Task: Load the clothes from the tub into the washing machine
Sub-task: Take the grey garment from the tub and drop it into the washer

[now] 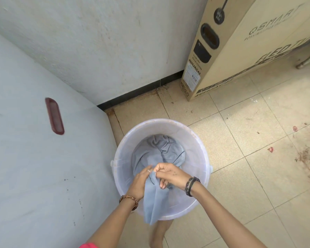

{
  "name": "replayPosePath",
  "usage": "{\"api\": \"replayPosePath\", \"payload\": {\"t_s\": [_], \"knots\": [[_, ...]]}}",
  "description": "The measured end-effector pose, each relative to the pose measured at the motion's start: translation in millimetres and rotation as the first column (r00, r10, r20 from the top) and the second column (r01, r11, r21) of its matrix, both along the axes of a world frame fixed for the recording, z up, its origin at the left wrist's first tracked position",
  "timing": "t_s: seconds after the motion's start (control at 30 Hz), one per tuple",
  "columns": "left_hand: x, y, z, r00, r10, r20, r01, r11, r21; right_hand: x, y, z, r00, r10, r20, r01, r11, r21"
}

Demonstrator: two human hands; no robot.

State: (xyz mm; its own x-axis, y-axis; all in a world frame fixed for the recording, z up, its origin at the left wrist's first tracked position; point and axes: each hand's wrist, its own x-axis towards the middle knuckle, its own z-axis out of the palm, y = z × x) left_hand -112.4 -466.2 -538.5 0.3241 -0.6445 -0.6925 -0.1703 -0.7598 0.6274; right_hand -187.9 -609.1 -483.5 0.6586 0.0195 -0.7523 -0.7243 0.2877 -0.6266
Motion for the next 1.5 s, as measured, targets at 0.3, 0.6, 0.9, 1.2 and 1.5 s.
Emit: {"api": "replayPosePath", "payload": {"t_s": [0.3,0.6,0.9,1.2,1.5], "knots": [[56.1,-56.9,125.2,0.676,0.657,-0.333,-0.670,0.736,0.093,-2.4,-50.3,46.6,0.996,-0.065,-0.066,0.034,0.919,-0.393],[78.4,-91.4,211.9,0.311,0.696,-0.647,-0.859,0.497,0.123,21.1,-26.9,89.0,0.971,-0.240,0.015,0.219,0.860,-0.461],[47.3,-49.3,194.1,0.442,0.818,-0.367,-0.756,0.560,0.338,0.3,-13.2,133.4,0.873,-0.488,-0.011,0.474,0.853,-0.218],[-22.9,-27.1,192.8,0.082,0.848,-0.523,-0.755,0.396,0.523,-6.6,-14.0,215.0,0.864,-0.490,0.118,0.475,0.869,0.137],[-0.7,-36.4,212.6,0.099,0.869,-0.485,-0.958,0.215,0.191,-14.3,-31.6,222.7,0.953,-0.061,-0.296,-0.198,0.614,-0.764]]}}
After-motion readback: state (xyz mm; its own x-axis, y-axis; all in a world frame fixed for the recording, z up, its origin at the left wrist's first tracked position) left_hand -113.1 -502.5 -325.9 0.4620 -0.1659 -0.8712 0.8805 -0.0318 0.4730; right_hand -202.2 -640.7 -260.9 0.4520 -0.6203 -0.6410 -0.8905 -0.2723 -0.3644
